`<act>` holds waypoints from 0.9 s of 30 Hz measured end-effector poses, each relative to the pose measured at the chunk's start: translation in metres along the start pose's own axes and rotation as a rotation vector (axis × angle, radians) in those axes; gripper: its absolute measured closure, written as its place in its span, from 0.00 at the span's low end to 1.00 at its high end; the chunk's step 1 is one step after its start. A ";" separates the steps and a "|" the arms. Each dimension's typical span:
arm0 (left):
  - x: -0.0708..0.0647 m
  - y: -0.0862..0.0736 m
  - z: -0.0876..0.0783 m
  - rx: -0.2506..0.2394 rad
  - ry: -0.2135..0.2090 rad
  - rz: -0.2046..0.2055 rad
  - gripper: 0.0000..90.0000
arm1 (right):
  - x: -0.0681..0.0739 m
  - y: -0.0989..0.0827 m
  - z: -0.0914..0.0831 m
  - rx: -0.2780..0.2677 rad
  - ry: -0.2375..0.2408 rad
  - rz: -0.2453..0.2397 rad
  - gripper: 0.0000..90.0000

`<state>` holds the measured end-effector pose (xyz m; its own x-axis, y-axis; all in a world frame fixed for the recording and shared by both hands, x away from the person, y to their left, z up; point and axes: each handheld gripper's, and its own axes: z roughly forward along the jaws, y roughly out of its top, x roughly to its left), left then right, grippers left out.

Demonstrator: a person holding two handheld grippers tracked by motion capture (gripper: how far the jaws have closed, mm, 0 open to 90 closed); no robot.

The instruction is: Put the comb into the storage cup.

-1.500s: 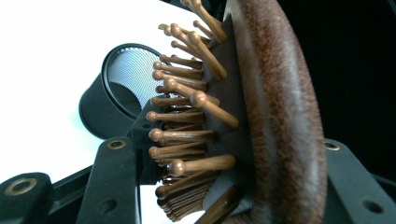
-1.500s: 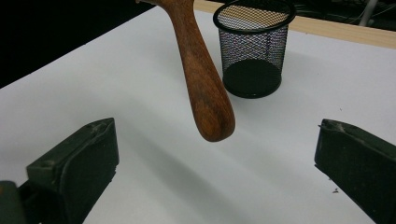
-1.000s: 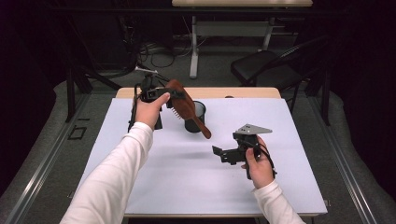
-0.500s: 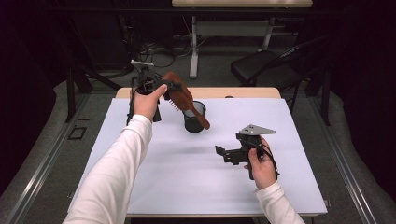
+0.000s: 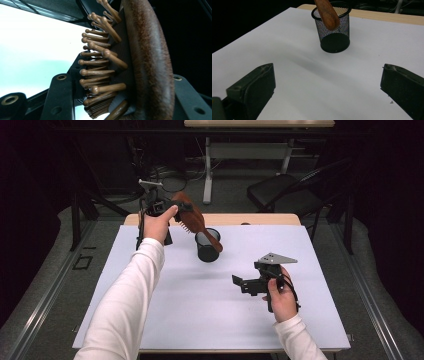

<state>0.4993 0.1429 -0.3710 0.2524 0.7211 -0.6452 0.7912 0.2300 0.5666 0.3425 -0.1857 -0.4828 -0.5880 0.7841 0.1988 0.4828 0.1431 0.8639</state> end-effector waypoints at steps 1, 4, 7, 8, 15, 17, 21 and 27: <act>0.000 0.000 0.000 -0.001 0.002 -0.001 0.54 | 0.000 0.000 0.000 0.000 0.000 0.000 0.00; 0.001 0.002 0.001 -0.010 0.003 -0.011 0.54 | 0.000 0.000 0.000 0.001 0.000 0.002 0.00; 0.003 0.002 0.001 -0.020 0.008 -0.012 0.54 | 0.000 0.000 0.000 0.000 0.001 0.002 0.00; 0.003 0.002 0.001 -0.021 0.011 -0.013 0.54 | 0.000 0.000 0.000 0.000 0.001 0.002 0.00; 0.004 0.003 -0.001 -0.055 0.012 -0.014 0.54 | 0.001 0.000 0.001 0.001 0.002 -0.006 0.00; 0.004 0.004 -0.001 -0.063 0.012 -0.016 0.54 | 0.001 0.000 0.001 0.002 0.001 -0.007 0.00; 0.005 0.005 -0.004 -0.078 0.014 -0.021 0.54 | 0.001 -0.001 0.001 0.006 0.001 -0.004 0.00; 0.007 0.007 -0.007 -0.108 0.025 -0.025 0.54 | 0.001 -0.001 0.002 0.006 0.002 -0.005 0.00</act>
<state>0.5025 0.1542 -0.3675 0.2180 0.7300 -0.6478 0.7323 0.3164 0.6030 0.3423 -0.1838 -0.4839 -0.5919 0.7819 0.1954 0.4837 0.1507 0.8622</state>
